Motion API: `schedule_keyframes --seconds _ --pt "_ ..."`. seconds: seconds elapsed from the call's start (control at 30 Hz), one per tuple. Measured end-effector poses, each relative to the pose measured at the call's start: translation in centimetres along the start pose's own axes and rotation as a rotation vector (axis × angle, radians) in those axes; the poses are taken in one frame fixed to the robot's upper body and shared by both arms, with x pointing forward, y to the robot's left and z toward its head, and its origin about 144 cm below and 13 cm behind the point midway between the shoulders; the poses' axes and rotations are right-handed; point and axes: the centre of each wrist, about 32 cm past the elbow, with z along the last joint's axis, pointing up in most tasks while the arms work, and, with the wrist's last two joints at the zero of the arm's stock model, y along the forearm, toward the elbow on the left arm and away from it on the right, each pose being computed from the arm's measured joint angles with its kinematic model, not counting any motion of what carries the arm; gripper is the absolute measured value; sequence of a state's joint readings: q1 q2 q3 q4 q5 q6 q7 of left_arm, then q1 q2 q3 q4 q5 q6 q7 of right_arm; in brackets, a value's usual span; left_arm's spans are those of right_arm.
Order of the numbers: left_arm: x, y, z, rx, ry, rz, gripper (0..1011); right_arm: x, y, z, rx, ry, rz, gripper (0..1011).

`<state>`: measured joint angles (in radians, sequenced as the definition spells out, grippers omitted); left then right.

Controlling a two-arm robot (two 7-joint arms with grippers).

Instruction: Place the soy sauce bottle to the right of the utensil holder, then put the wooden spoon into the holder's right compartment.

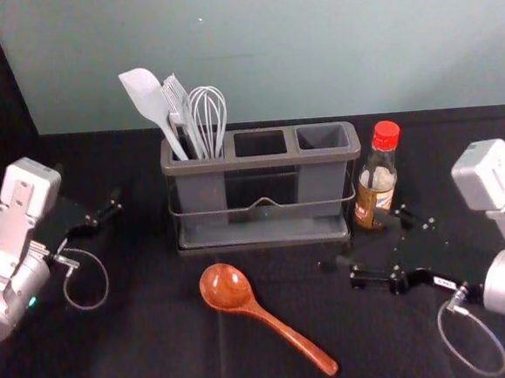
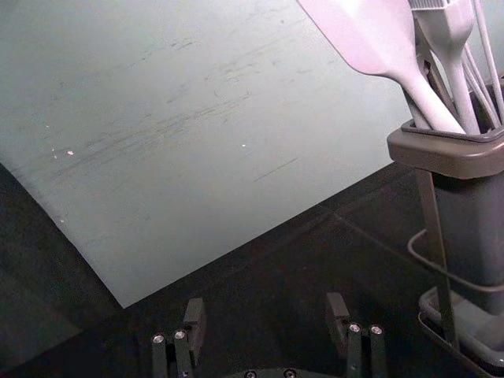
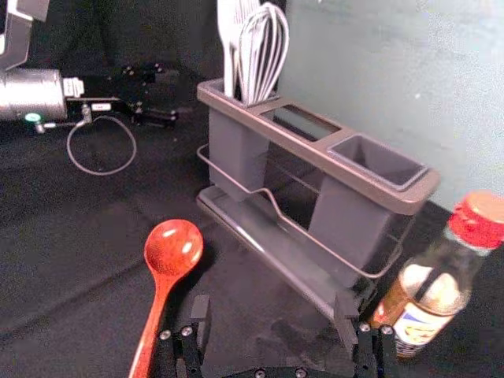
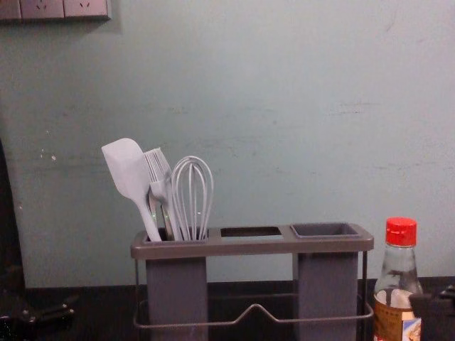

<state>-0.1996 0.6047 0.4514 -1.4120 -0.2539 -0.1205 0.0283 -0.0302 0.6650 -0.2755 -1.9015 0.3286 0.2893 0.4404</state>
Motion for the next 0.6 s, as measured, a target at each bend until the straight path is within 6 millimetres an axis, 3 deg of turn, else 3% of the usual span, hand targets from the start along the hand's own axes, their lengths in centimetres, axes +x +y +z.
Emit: schedule_keyframes --seconds 0.6 --pt "0.0 0.0 0.0 0.000 0.000 0.000 1005 -0.7 5.9 0.6 -0.116 0.094 0.125 1002"
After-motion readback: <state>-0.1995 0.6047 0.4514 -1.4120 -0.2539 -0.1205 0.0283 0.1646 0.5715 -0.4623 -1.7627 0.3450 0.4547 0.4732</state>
